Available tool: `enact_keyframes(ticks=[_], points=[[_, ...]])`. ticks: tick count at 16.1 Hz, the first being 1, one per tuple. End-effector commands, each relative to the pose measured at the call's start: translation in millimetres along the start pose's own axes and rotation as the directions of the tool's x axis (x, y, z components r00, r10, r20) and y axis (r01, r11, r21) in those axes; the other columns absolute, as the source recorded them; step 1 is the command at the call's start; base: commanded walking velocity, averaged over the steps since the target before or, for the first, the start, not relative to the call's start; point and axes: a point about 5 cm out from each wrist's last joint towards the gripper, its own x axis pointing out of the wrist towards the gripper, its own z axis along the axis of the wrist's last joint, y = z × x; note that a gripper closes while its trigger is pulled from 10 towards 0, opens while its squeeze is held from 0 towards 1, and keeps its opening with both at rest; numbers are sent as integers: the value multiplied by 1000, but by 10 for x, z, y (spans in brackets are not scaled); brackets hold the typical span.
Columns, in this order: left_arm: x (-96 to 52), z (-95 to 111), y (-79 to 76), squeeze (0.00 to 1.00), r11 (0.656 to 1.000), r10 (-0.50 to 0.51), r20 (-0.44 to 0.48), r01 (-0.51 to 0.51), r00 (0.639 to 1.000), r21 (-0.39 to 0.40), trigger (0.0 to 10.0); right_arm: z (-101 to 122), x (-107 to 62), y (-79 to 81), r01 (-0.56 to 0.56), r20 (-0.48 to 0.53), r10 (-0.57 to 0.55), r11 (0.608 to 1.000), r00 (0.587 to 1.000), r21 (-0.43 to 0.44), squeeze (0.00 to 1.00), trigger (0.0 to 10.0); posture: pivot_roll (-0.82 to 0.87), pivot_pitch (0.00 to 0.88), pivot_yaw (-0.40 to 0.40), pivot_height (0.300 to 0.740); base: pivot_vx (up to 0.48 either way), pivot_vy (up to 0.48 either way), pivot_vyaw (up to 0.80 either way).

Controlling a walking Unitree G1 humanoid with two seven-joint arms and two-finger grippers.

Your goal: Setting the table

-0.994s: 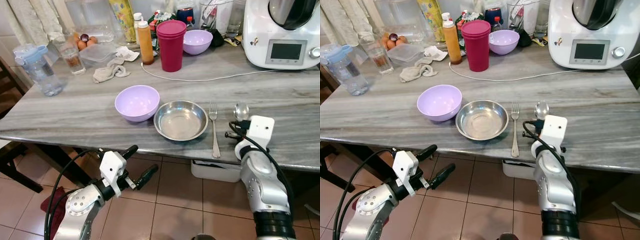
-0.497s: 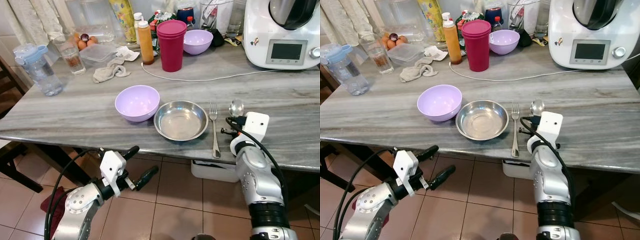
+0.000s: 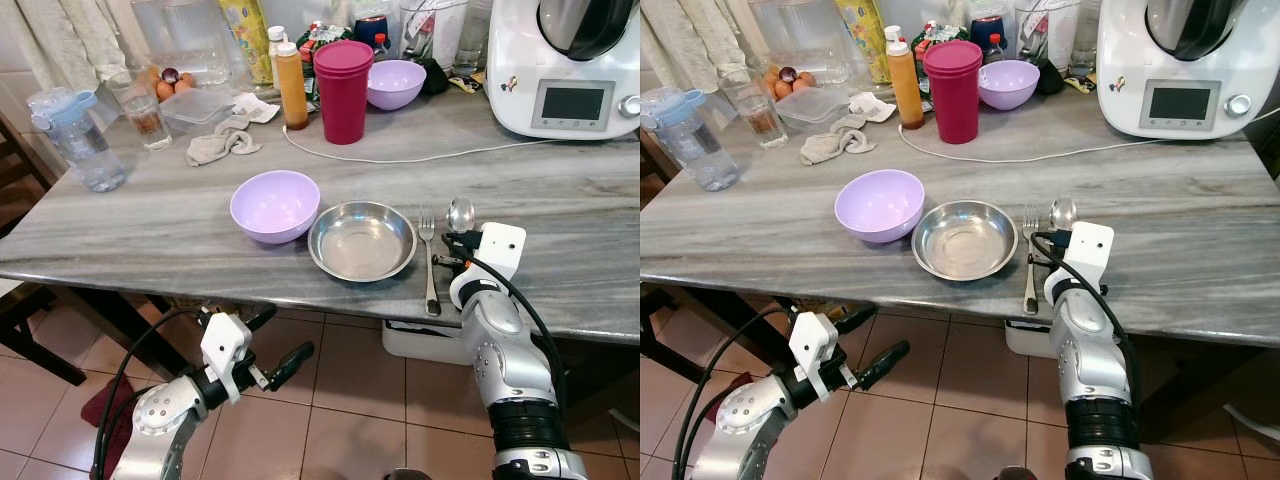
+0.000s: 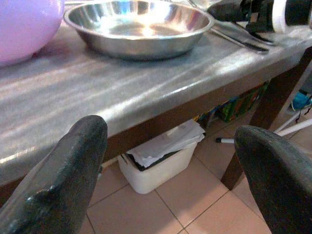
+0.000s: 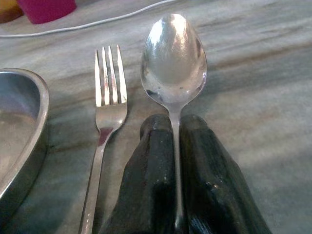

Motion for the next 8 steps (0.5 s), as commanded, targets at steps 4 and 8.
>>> enact_keyframes(ticks=[4, 8], points=[[-23, -72, 23, 0, 1000, -5, -22, 6, 1000, 12, 10000, -128, -10, -42, 20, -58, -20, 1000, 998, 2, 1000, 10000, -210, 105, 110, 740, 0, 0, 0], [-33, -124, 58, 0, 1000, -2, -21, 2, 1000, 15, 10000, -57, -6, -58, 18, -15, -18, 1000, 1000, -12, 1000, 10000, -207, 102, 110, 740, 0, 0, 0]])
